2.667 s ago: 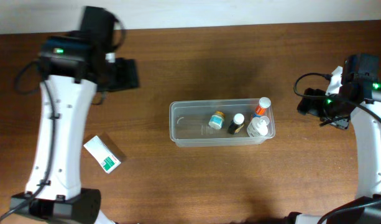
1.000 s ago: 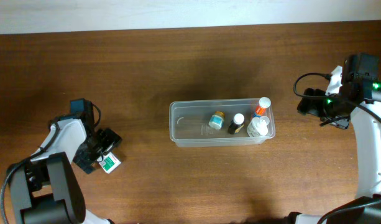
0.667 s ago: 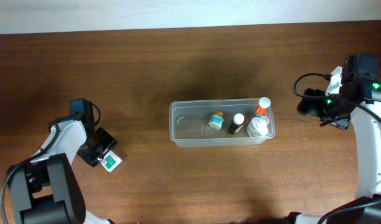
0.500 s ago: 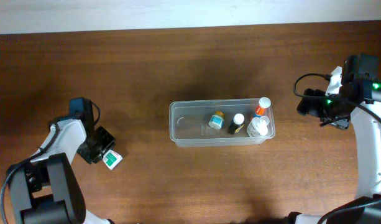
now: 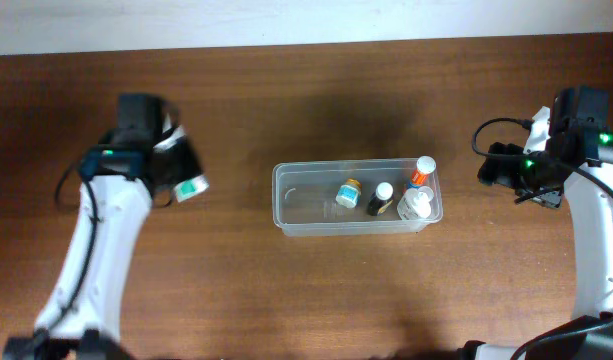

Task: Pack container
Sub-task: 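Lay the medicine box into the container's left end and release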

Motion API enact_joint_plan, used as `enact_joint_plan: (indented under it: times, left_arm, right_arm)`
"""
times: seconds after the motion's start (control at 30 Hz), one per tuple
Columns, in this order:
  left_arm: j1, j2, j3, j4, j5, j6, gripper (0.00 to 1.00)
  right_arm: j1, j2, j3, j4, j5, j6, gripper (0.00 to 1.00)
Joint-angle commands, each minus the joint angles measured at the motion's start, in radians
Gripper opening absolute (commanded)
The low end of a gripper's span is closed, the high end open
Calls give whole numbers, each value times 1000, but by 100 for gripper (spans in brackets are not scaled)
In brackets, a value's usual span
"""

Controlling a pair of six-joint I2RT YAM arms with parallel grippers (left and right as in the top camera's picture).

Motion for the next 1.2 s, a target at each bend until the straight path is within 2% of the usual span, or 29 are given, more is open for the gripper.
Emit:
enact_joint_plan:
  times: [0.0,0.07,0.2,0.27,0.3,0.43,0.6,0.63,0.7,0.83,0.93,1.03,1.17]
  left_arm:
    - [-178,-53,47,42,11,356,36]
    - [-299,-45,46,80,11,493,25]
    - [-460,10,46,153,11,652,26]
    - [-509,52,46,193,11,677,38]
    - [-528,76,46,213,10,677,39]
    - [-571,172,46,253,11,677,39]
    - [-579,260,46,229,11,676,40]
    - [-579,266,46,226,7,676,41]
    - [-578,265,48,222,-18,676,61]
    - [-576,197,91,184,-47,675,79]
    - [-559,90,127,133,-113,669,99]
    - [-490,-18,130,105,-193,559,99]
    - [-294,-118,130,63,-193,350,99]
  right_arm:
    - [-3,1,6,3,-5,-8,86]
    - [-3,1,6,3,-5,-7,86]
    - [-3,1,6,3,-5,-7,86]
    - [-3,1,6,3,-5,-7,86]
    - [-3,1,6,3,-5,-7,86]
    - [-3,1,6,3,-5,-8,86]
    - [-3,1,6,3,-5,-8,86]
    - [-3,1,6,3,-5,-8,86]
    - [-3,1,6,3,-5,-8,86]
    - [-3,1,6,7,-5,-8,86]
    - [-3,1,6,14,-5,-8,86]
    - [-1,1,6,19,-6,-12,86]
    - [37,0,9,61,-5,-46,86]
